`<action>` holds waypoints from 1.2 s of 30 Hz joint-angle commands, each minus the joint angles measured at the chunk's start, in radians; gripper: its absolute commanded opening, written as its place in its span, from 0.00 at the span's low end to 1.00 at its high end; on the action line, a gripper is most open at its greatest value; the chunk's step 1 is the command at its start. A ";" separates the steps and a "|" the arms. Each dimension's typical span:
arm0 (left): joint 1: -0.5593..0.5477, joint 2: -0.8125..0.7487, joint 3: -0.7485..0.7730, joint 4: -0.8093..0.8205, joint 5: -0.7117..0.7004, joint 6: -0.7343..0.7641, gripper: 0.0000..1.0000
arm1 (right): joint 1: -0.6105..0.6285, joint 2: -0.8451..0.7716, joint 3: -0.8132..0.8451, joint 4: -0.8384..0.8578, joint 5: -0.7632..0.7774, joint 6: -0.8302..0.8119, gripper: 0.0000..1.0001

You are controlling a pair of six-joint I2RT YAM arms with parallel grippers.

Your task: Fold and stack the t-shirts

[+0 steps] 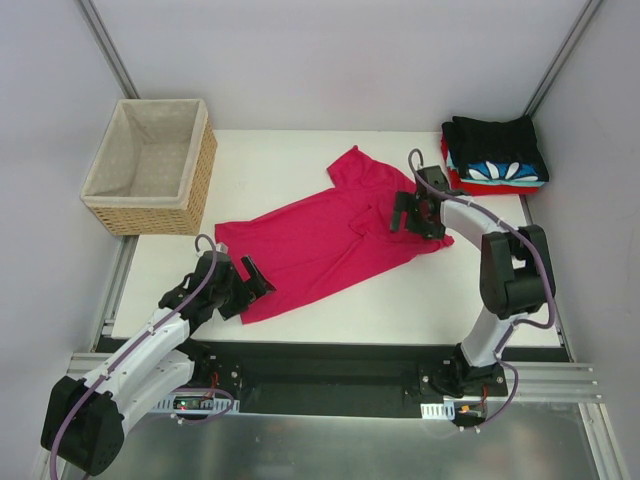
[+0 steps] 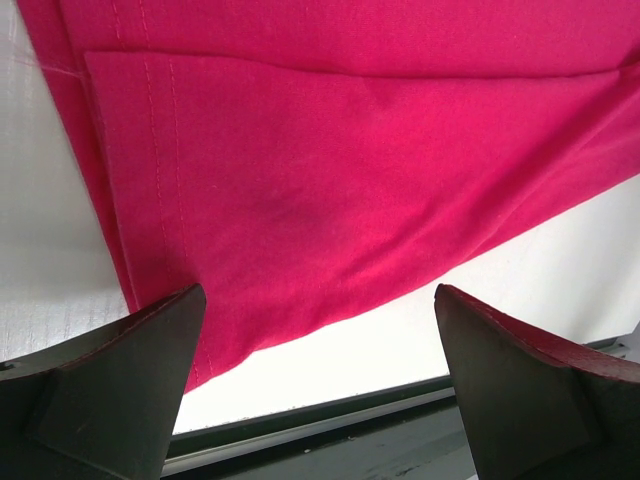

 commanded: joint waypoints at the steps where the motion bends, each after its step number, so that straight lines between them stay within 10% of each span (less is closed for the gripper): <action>1: -0.007 -0.006 0.025 -0.016 -0.031 0.018 0.99 | -0.034 0.037 0.073 0.012 0.006 -0.004 0.97; 23: -0.005 -0.008 0.038 -0.040 -0.050 0.035 0.99 | -0.176 0.174 0.220 -0.029 0.020 -0.041 0.97; 36: -0.005 -0.002 0.074 -0.047 -0.034 0.035 0.99 | -0.134 -0.067 0.056 -0.019 -0.012 0.001 0.97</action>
